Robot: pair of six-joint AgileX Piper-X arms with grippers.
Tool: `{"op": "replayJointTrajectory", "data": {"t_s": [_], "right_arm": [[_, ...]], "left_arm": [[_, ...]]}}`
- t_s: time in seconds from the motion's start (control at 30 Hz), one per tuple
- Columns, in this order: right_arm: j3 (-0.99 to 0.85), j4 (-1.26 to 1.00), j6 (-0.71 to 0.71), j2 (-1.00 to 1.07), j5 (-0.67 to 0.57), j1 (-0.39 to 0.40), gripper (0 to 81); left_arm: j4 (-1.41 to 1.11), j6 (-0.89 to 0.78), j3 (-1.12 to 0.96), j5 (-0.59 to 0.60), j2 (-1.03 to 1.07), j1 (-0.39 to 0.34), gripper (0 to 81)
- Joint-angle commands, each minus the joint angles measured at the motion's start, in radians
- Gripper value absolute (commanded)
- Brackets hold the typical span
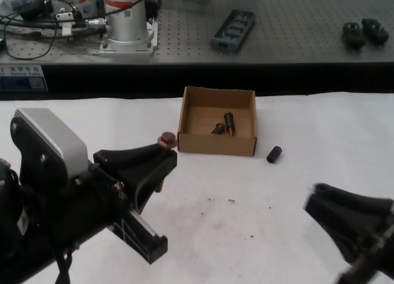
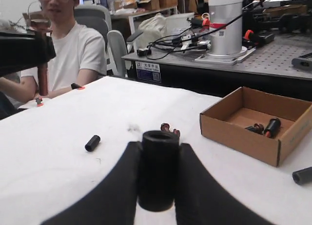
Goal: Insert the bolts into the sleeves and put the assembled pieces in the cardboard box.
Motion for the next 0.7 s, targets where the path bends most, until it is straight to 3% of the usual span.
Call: {"op": "replayJointTrajectory", "data": {"t_s": [0.0, 0.1, 0.2, 0.3, 0.4, 0.5, 0.67], "right_arm": [[-0.055, -0.049, -0.037, 0.106, -0.011, 0.003, 7.3], [-0.107, -0.139, -0.057, 0.295, -0.112, 0.003, 7.3], [-0.115, -0.393, -0.039, 0.473, -0.264, 0.003, 7.3], [-0.115, -0.587, 0.013, 0.636, -0.321, 0.003, 7.3], [-0.118, -0.692, -0.023, 0.745, -0.379, -0.001, 7.3], [-0.118, -0.757, -0.103, 0.813, -0.414, -0.001, 7.3], [-0.141, -0.767, -0.073, 0.842, -0.422, -0.001, 7.3]], "left_arm": [[-0.047, 0.053, 0.014, 0.019, 0.021, -0.001, 0.7], [-0.097, 0.028, 0.017, 0.042, 0.053, -0.001, 0.7], [-0.243, -0.050, 0.047, 0.071, 0.095, -0.001, 0.7], [-0.409, -0.089, 0.093, 0.071, 0.133, -0.001, 0.7], [-0.523, -0.140, 0.123, 0.071, 0.178, -0.001, 0.7], [-0.577, -0.175, 0.121, 0.108, 0.231, -0.001, 0.7], [-0.704, -0.220, 0.121, 0.139, 0.330, -0.001, 0.7]]}}
